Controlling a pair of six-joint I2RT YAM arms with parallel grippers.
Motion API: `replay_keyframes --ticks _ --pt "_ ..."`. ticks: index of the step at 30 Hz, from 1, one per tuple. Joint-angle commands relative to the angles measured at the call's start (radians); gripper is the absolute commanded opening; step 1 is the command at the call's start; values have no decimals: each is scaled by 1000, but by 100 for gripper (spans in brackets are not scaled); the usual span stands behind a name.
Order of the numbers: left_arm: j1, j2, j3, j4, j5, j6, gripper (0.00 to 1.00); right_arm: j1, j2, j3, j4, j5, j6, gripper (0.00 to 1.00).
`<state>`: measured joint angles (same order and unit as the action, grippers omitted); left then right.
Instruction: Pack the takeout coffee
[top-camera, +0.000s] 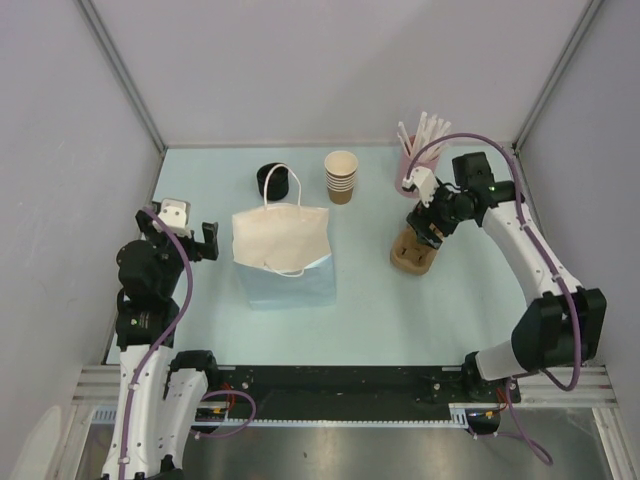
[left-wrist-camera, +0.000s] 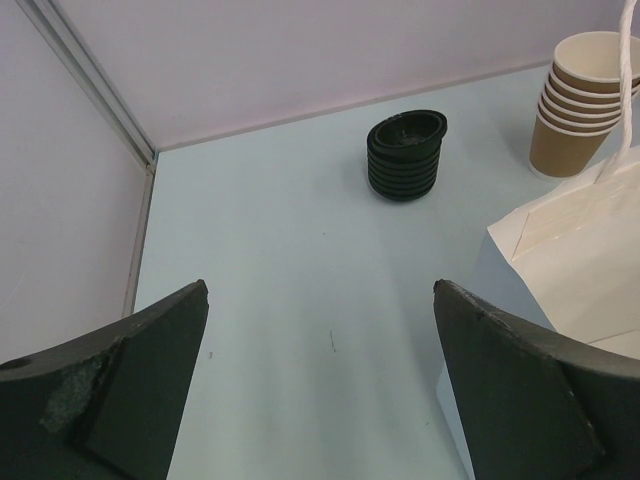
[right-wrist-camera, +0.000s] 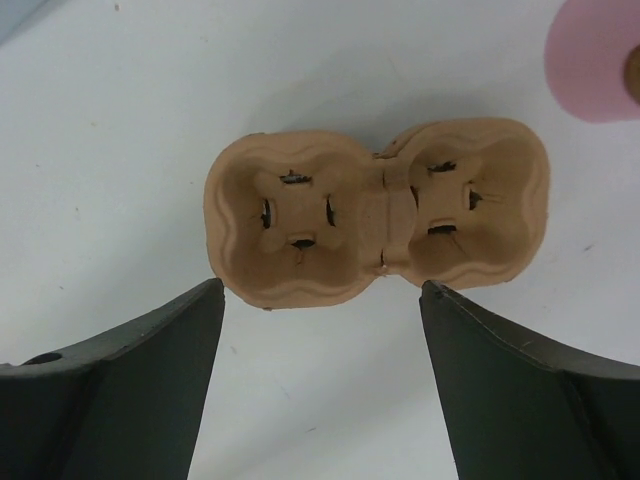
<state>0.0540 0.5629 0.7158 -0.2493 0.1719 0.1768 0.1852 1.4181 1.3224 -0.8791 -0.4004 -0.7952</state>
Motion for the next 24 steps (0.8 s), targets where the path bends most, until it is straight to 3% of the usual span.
replay_keyframes --ticks 1,16,24 --pt "10 2 -1 19 26 9 100 -36 59 9 20 -81 -62 83" --pt "12 6 -9 19 41 15 100 -35 287 9 166 -6 -79 82" --pt "14 9 -10 21 46 16 100 -41 311 9 201 5 -73 81"
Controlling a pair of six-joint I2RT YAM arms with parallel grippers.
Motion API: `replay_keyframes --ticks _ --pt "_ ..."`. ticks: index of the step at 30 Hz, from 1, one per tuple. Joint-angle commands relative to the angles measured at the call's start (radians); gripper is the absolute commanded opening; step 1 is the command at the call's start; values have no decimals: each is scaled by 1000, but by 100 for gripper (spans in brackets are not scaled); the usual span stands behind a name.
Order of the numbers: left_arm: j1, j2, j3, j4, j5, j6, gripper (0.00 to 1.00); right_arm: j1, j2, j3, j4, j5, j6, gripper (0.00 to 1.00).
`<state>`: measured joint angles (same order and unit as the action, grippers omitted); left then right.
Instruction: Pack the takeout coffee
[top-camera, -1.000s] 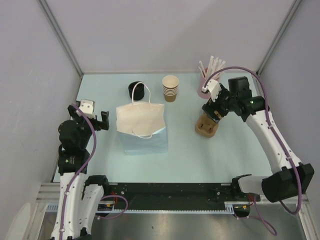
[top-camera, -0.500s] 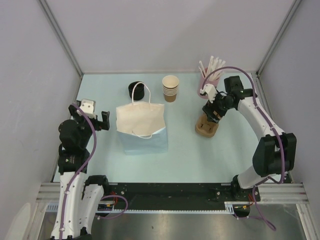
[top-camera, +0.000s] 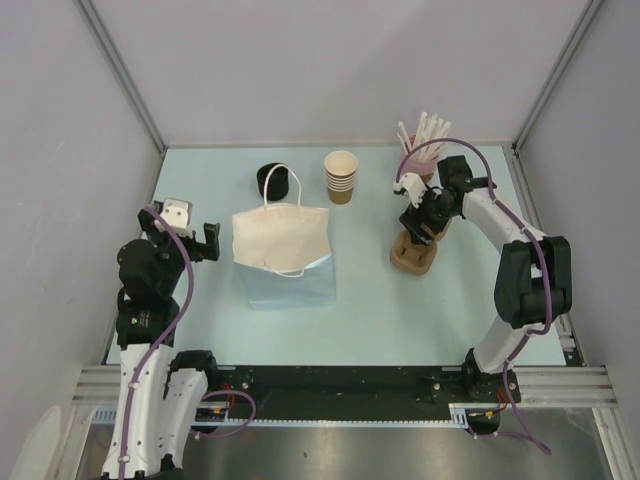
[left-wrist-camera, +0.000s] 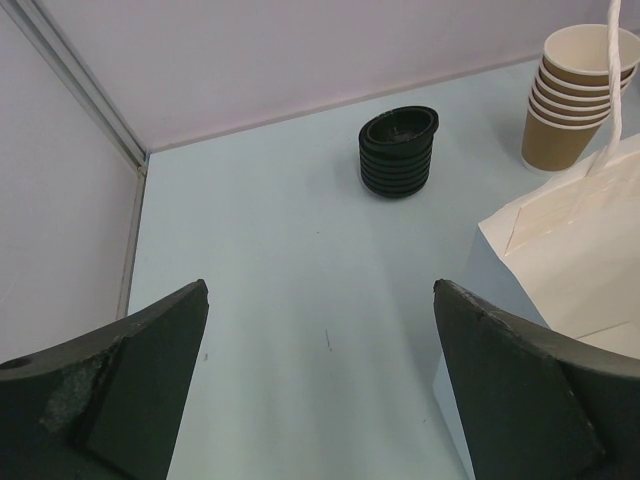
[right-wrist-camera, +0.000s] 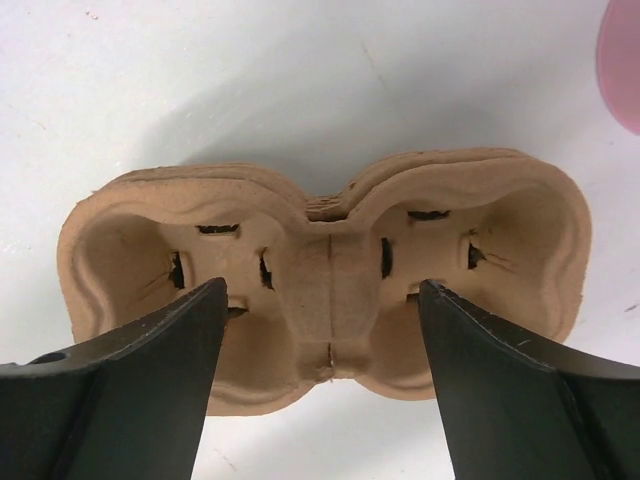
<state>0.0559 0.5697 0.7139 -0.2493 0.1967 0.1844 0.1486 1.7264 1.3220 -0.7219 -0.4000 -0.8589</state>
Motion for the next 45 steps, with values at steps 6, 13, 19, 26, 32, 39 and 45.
replay_keyframes --ticks 6,13,19,26,32,39,45 --pt "10 -1 -8 21 20 10 100 -29 28 9 3 -17 -37 77" --pt "12 -1 -7 21 18 9 100 -50 47 9 3 -33 -35 72" --pt "12 -1 -8 22 20 7 100 -50 19 9 3 -71 -29 52" --pt "13 -1 -10 21 23 12 100 -50 9 9 -10 -86 -35 27" --pt "13 2 -8 19 26 12 100 -52 -42 9 -1 -79 -17 24" --pt "13 4 -7 19 26 12 100 -57 -106 9 22 -85 26 23" --pt "15 2 -7 18 26 10 100 -55 -102 9 36 -50 95 23"
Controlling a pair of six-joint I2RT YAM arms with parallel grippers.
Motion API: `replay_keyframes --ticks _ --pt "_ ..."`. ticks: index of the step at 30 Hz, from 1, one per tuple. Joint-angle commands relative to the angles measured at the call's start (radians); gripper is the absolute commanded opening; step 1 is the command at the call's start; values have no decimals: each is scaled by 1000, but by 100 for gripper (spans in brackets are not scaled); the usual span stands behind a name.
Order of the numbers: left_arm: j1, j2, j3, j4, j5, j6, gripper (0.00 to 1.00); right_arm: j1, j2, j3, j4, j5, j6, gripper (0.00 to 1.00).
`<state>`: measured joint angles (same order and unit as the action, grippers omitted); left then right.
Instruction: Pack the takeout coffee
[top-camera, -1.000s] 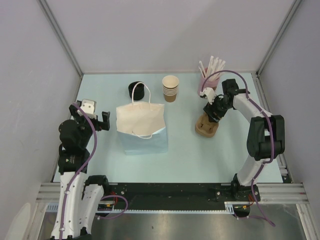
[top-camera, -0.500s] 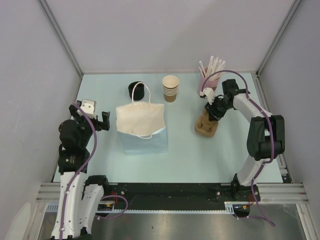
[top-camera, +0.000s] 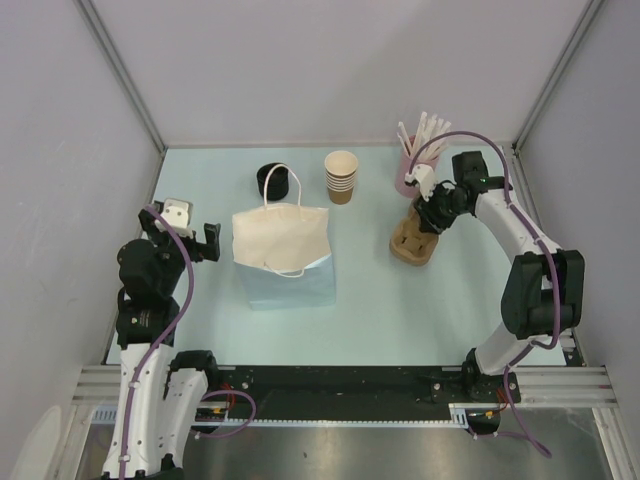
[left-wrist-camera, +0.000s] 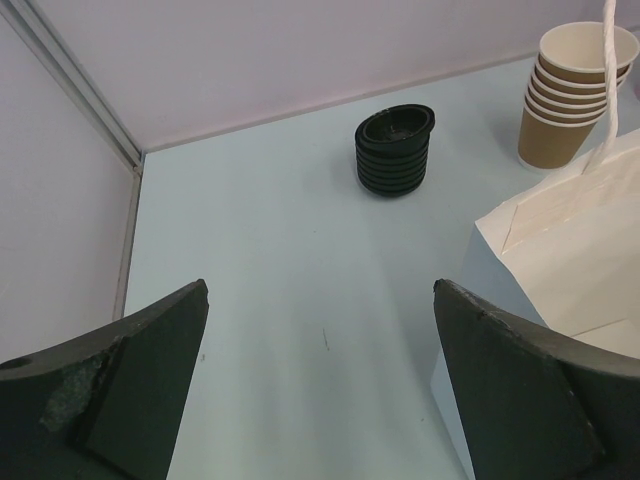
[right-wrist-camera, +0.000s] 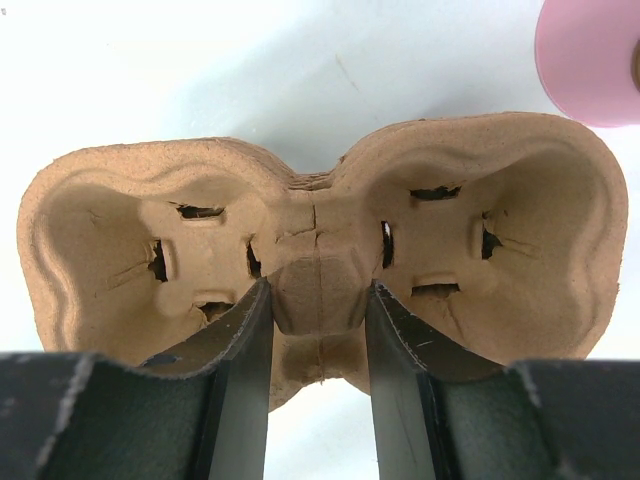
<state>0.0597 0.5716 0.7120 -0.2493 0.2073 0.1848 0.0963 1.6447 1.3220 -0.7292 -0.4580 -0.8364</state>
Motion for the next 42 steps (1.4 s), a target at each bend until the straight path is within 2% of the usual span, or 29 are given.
replay_keyframes --ticks 1,3,4,6,12,18,21,27,38,41,42 --pt "11 -1 -5 18 15 8 100 -1 -11 9 54 27 100 23" --pt "12 -3 -5 16 17 8 100 0 21 9 63 91 175 23" --pt "12 -3 -3 15 20 8 100 -1 29 9 57 111 198 17" --pt "14 -4 -3 15 24 8 99 -10 40 8 36 139 261 13" --pt "15 -9 -5 15 30 8 100 -128 -25 -35 126 197 410 13" --pt "19 -21 -3 12 33 5 100 -237 -28 -55 227 366 519 12" --pt "22 -26 -3 10 38 4 99 -283 0 -53 243 374 534 17" --pt "23 -26 -2 8 46 5 100 -294 50 -55 221 360 553 24" --pt "25 -27 -6 10 52 5 100 -300 58 -73 249 377 556 27" --pt "26 -27 -6 10 56 8 100 -300 63 -75 249 375 553 33" --pt "25 -27 -6 10 57 8 99 -300 63 -73 249 374 551 38"
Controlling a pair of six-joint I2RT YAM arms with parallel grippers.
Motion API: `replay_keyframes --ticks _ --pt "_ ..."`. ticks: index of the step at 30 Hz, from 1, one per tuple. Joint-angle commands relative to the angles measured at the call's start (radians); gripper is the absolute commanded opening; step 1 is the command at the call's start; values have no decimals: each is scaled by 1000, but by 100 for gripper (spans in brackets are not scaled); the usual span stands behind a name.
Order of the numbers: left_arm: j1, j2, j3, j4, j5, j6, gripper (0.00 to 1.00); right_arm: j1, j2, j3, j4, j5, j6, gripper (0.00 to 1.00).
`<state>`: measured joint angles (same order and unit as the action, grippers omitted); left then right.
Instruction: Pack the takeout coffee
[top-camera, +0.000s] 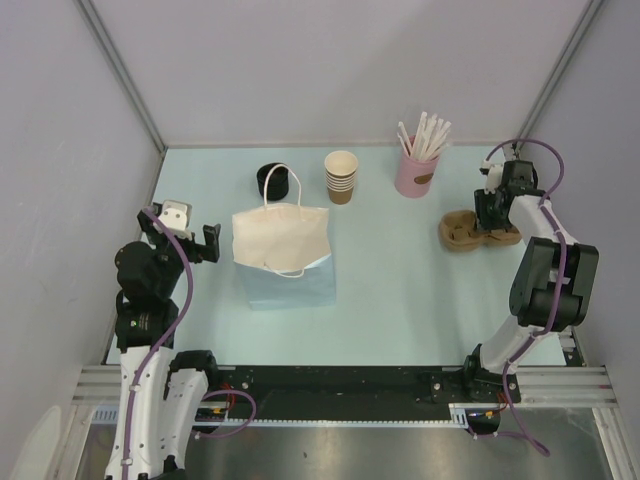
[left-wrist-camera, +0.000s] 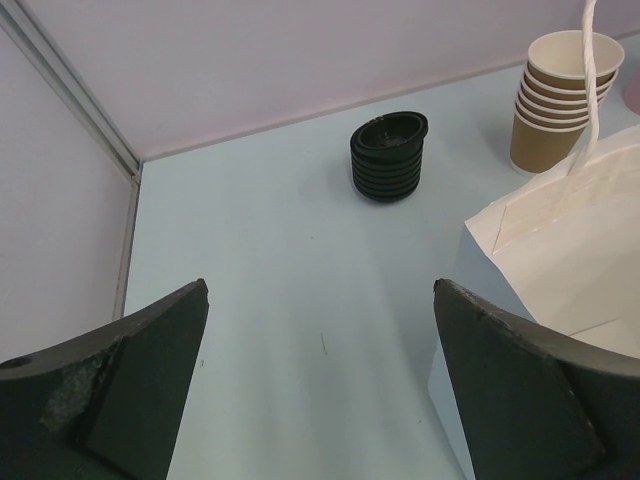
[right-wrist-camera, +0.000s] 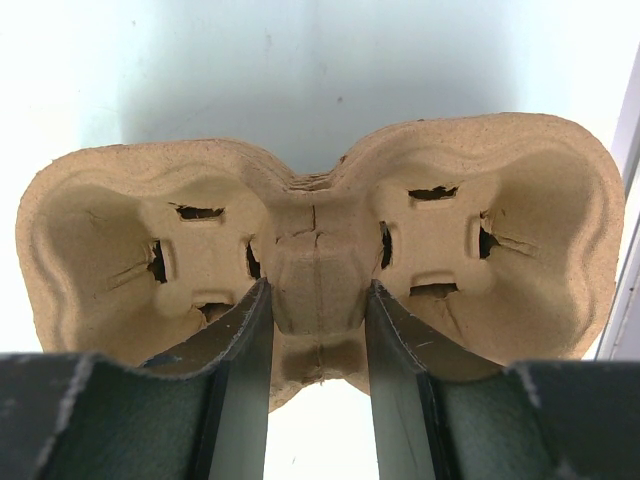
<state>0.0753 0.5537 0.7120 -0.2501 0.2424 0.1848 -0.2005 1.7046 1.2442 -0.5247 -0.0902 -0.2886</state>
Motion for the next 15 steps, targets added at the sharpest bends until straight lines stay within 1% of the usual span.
replay_keyframes --ticks 1,4,6,8,10,12,15 --pt "9 -9 -6 11 21 8 100 -4 3 4 45 4 2 41" --pt "9 -11 -8 12 20 10 100 -4 4 3 45 1 3 42" --pt "11 -11 -8 11 23 8 100 -4 1 4 46 1 3 40" --pt "11 -11 -6 11 23 10 100 -4 -2 4 48 0 0 40" --pt "12 -8 -8 11 23 10 100 -4 -13 3 49 -2 -1 48" --pt "11 -6 -8 11 24 10 100 -4 -17 3 49 -2 -3 59" --pt "11 -8 -8 11 23 10 99 -4 -19 3 48 -8 -3 61"
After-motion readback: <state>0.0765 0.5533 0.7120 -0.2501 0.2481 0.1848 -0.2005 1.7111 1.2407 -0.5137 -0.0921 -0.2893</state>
